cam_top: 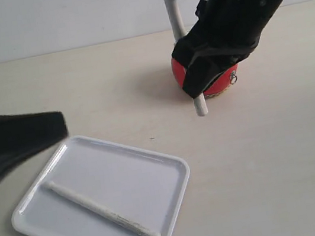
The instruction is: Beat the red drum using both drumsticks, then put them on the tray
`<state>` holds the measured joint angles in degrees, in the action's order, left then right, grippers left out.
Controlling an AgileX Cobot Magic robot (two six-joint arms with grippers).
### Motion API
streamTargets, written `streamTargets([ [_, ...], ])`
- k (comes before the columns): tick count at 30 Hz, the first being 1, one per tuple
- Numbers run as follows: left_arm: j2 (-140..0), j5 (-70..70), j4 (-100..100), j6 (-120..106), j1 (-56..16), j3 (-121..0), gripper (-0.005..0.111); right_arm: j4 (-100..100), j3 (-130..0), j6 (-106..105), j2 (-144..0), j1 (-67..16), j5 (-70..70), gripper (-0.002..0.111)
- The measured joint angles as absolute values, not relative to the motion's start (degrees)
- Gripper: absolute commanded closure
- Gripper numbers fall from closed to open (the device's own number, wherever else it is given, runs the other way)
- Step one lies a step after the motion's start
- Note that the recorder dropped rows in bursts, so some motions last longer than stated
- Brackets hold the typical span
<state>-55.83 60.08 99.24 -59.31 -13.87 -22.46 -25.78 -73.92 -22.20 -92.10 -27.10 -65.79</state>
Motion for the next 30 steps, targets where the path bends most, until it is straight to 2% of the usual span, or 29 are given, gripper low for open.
streamTargets([
  [5,-42.9,58.88,93.26,-63.22,-4.47,-22.46,0.107,-18.26,-73.92,-21.32,-97.27,-32.64,-65.13,0.108],
  [7,-39.49,57.6,90.99,-63.48,-3.15,-22.46,0.107,-16.68,-73.92,-21.22,-99.36,-35.44,-65.02,0.108],
  [12,-34.61,50.55,86.71,-61.95,-2.59,-22.46,0.107,-11.87,-73.92,-20.84,-105.63,-42.63,-64.91,0.108],
  [18,-30.26,34.74,85.8,-58.65,-2.46,-22.46,0.107,-5.7,-75.11,-19.95,-110.38,-47.55,-66.01,0.108],
  [24,-25.11,21.56,85.19,-58.95,-2.46,-23.08,0.107,-3.31,-86.26,-19.95,-116.38,-48.76,-69.68,0.108],
  [30,-22.73,19.37,77.25,-59.74,-2.46,-23.16,0.107,-5.28,-94.52,-20.87,-122.27,-50.49,-69.68,0.108],
])
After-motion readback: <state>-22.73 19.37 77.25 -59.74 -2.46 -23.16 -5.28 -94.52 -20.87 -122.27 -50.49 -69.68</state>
